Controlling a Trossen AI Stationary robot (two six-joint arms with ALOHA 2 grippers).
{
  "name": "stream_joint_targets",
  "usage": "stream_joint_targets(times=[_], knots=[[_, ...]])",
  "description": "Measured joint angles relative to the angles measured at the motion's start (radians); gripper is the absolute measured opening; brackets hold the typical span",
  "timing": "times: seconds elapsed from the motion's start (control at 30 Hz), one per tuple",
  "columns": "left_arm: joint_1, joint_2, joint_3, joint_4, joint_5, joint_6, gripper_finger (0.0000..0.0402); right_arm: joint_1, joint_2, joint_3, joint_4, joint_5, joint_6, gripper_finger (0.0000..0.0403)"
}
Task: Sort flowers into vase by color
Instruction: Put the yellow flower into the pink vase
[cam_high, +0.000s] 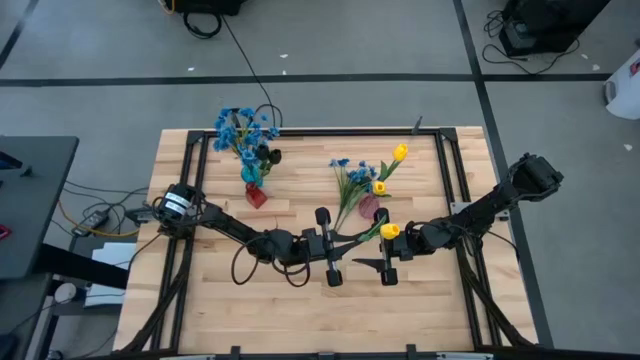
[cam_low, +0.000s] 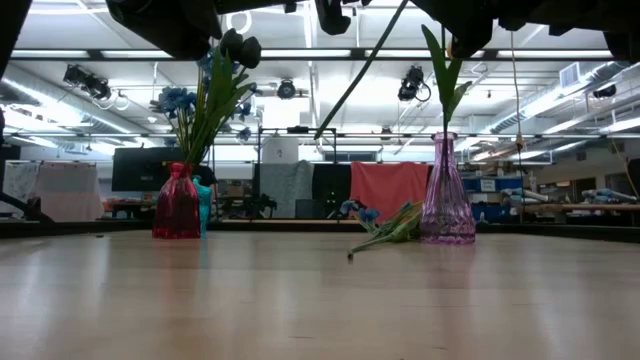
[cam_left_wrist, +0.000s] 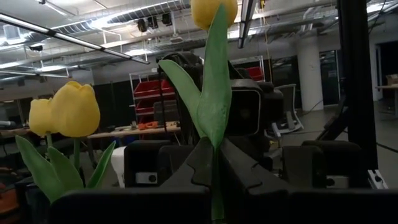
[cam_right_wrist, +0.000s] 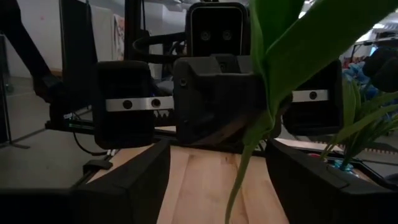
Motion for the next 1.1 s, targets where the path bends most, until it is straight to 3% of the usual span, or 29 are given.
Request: stream_joint_targets(times=[0.2,0.8,0.9,1.1], knots=[[0.000,0.000,0.000,0.018,0.036,-0.020,0.0015,-0.013,0.000,0.000,0.002,0.011,-0.005,0.0230],[-0.007,-0.001,0.000,-0.031,0.034,-0.047,0.0017,-0.026,0.000,0.000,-0.002,0.010,-0.005,0.0023],[-0.014,-0.001,0.000,-0.039,-0.003,-0.038,0.0038,-0.026,0.000,-0.001,-0.008,0.023,-0.005,0.0011],[-0.052,-0.024,-0.001,-0.073,-0.169,0.027,0.0145,0.018,-0.091,-0.001,-0.150,0.164,0.009,0.0026]])
